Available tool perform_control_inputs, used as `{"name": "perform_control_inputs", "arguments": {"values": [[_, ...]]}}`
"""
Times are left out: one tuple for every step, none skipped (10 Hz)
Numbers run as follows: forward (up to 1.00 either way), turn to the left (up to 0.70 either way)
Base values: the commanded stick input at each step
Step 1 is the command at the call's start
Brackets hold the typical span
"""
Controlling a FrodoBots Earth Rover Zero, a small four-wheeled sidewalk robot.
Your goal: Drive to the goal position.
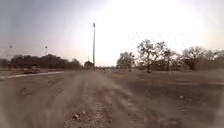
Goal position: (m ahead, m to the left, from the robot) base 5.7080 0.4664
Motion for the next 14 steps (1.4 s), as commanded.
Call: {"name": "perform_control_inputs", "arguments": {"values": [[0.7,0.0],[0.7,0.0],[0.7,0.0],[0.7,0.0],[0.7,0.0],[0.7,0.0],[0.7,0.0],[0.7,0.0],[0.7,0.0],[0.7,0.0],[0.7,0.0],[0.7,0.0],[0.7,0.0],[0.7,0.0]]}}
